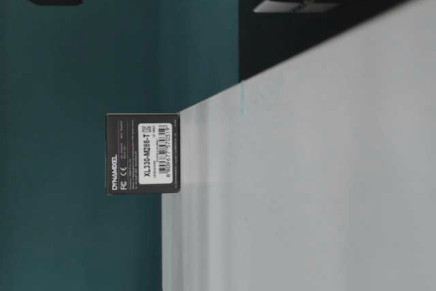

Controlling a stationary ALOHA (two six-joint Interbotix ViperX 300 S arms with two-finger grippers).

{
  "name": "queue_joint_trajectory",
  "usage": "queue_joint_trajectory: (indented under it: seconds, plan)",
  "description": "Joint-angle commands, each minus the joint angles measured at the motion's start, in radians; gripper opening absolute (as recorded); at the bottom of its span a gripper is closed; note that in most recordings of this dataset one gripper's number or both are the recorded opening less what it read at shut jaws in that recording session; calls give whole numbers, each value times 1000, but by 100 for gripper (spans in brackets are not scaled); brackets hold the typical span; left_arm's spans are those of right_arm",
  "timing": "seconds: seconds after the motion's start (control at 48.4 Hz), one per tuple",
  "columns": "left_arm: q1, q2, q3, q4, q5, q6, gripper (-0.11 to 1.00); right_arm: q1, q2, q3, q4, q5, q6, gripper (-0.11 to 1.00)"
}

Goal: Place the box from the black base onto the white base.
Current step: 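Close the right gripper on the black-and-white box and lift it, then carry the held box left over the white base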

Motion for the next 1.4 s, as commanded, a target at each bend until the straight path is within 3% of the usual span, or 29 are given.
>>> queue_joint_trajectory:
  seconds: [0.0, 0.165, 0.537, 0.888, 1.384]
  plan:
    - [-6, 6, -17, 3, -5, -2, -3, 21, -23, -75, 3, 92, -3, 60]
    - [-9, 6, -17, 3, -5, -2, -3, 52, -35, -179, 3, 192, -3, 58]
    - [-9, 6, -17, 3, -5, -2, -3, 67, 2, -356, -5, 213, -5, 58]
    - [-14, 5, -17, 3, -5, -2, -3, 46, 132, -535, -8, 245, -11, 58]
    - [-14, 3, -14, 2, -5, 0, -3, 31, 275, -652, -25, 278, -21, 58]
